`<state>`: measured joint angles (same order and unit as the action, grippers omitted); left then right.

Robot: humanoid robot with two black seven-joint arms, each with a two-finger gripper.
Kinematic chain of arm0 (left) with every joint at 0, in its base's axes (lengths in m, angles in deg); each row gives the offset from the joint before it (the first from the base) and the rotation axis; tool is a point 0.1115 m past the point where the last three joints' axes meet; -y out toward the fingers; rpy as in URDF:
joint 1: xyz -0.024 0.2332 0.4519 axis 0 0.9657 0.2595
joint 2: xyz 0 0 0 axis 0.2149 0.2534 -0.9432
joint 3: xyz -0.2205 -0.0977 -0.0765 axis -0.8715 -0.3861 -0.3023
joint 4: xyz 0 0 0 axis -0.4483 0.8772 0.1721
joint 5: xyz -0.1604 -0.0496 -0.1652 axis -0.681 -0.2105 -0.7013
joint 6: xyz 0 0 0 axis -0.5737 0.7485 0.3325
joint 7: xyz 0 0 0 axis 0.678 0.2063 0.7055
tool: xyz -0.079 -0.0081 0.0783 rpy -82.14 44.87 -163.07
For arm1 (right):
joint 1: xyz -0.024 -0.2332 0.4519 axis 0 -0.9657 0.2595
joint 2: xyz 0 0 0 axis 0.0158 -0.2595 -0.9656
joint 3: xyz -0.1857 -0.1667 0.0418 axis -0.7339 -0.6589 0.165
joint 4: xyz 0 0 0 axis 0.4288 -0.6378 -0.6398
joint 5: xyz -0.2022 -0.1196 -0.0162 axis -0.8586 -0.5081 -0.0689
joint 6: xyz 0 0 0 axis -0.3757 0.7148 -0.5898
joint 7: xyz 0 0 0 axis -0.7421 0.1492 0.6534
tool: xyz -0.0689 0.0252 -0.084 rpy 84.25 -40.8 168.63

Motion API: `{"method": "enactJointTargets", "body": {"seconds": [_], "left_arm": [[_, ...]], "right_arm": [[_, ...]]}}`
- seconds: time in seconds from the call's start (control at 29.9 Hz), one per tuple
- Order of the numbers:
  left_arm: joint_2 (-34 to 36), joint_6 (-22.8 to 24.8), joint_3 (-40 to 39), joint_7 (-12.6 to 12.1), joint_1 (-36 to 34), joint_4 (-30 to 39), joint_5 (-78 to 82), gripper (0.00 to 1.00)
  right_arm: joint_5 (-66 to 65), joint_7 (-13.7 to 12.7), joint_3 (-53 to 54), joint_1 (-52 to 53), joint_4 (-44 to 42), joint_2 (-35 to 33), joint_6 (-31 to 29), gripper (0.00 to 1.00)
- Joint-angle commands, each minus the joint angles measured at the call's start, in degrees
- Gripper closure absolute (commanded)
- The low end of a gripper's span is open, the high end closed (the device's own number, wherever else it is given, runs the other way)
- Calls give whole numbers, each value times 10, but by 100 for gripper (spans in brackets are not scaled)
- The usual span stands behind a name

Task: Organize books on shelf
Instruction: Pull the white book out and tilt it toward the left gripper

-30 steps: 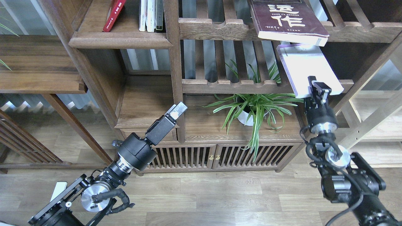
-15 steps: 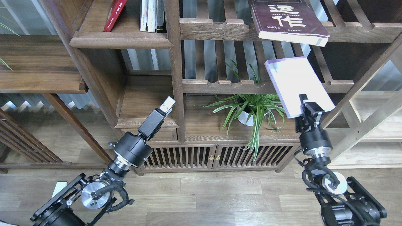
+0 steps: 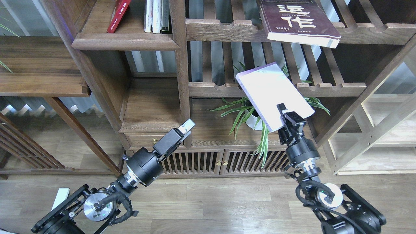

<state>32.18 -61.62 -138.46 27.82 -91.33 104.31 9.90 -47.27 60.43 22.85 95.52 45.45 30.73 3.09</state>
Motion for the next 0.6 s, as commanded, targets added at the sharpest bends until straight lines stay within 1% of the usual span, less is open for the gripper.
{"method": "enactJointTargets", "body": {"seconds": [0.0, 0.2, 0.57], "left_arm": [[0, 0, -11, -1, 0, -1, -12, 2], [0, 0, -22, 0, 0, -11, -12, 2], [0, 0, -23, 4, 6, -19, -13, 2]], "right_arm": [[-4, 0, -19, 3, 13, 9, 0, 95], [-7, -1, -49, 7, 30, 30, 0, 95], [-18, 0, -106, 12, 62, 31, 0, 95]]}}
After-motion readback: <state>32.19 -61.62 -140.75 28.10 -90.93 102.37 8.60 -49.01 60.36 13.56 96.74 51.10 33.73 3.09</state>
